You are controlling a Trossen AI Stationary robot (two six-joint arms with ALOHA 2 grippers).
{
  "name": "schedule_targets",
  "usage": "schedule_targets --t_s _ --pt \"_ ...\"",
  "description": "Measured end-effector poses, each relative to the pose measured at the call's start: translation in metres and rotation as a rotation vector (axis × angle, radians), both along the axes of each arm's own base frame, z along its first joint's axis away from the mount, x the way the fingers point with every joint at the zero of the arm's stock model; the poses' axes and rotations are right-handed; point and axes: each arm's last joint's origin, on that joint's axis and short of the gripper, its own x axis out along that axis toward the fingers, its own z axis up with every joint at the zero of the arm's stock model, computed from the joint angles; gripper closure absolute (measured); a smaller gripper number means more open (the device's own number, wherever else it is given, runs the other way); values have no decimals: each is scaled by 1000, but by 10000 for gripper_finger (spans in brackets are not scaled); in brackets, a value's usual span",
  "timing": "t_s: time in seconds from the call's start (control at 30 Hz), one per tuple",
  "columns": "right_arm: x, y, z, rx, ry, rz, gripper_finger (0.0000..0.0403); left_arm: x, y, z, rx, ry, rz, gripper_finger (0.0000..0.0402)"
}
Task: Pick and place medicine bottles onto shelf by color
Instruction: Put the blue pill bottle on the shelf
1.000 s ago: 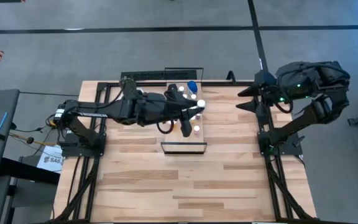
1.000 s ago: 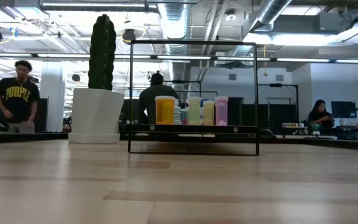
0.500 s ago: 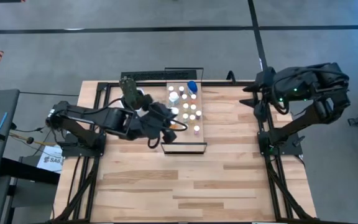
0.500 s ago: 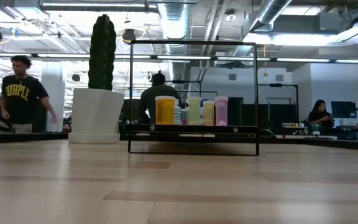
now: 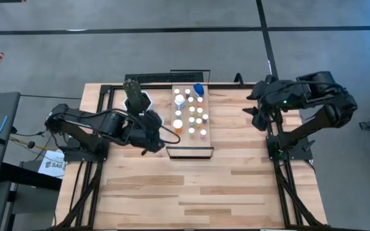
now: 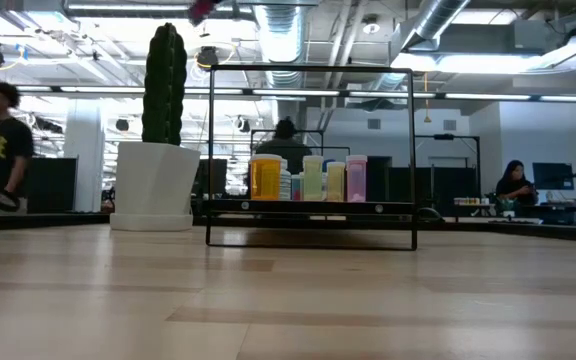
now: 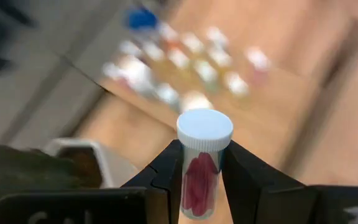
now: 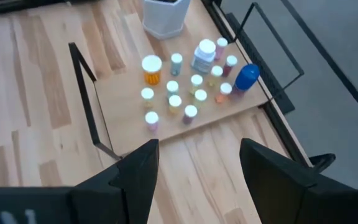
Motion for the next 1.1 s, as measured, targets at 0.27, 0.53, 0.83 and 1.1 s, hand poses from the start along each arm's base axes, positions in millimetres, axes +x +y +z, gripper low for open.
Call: schedule_targets --t_s 0.27,0.53,0.83,1.1 --pt "2 0 -4 5 14 -9 158 -31 11 21 -218 57 -245 329" --pt "2 0 -4 19 6 -26 158 -85 49 23 -175 -293 -170 329" --pt "4 -1 -2 21 -18 -39 158 -90 55 -85 -40 -732 -269 329" --pt "8 -11 -1 26 -54 -101 158 -95 58 -165 77 -874 -281 329"
